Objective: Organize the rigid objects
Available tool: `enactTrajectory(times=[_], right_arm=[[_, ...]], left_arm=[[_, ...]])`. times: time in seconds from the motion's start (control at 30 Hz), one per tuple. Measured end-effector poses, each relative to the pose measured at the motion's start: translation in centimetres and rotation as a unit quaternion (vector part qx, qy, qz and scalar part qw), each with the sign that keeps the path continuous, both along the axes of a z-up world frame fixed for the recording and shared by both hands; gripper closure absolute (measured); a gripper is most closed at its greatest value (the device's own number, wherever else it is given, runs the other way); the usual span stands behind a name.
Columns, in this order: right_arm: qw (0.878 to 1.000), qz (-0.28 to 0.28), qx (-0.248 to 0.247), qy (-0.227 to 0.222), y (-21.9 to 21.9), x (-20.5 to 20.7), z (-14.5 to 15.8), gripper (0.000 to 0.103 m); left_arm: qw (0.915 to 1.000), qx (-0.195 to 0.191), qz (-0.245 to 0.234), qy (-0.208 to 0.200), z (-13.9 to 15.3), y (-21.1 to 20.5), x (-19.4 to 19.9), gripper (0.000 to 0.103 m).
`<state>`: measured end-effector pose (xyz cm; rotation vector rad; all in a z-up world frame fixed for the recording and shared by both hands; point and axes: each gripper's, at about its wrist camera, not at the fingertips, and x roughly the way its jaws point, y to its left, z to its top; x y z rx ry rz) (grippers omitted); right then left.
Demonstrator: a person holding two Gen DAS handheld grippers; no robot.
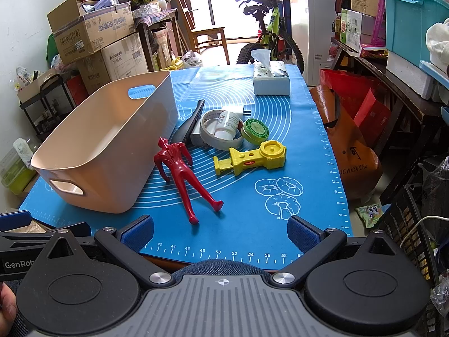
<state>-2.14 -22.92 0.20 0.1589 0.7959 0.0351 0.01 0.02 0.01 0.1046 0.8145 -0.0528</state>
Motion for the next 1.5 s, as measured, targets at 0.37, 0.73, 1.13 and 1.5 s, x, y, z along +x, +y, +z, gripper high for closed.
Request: enactTrajectory(times=[0.37,0.73,1.13,1.5], right_arm=[[1.0,0.0,0.0,0.0,0.0,0.0,0.0,0.003],[1.0,0.001,-0.003,0.001,-0.1,0.0,0.1,0.003],[1.0,0.007,-0.014,-0.011,1.1,0.4,1.3,0.003],[0.999,0.001,-0.007,-0.044,1.0,2.7,3.7,0.003]], left_arm=[[1.0,0.0,0.0,0.001,0.0,0.0,0.0,0.002],[1.0,0.0,0.0,0.001,0.0,0.0,0.0,0.002],[0.9996,0.003,0.023,-0.015,1.3,0.9,1.0,0.002],[0.9982,0.023,0.05,-0.024,5.6,3.2,6.0,0.002]])
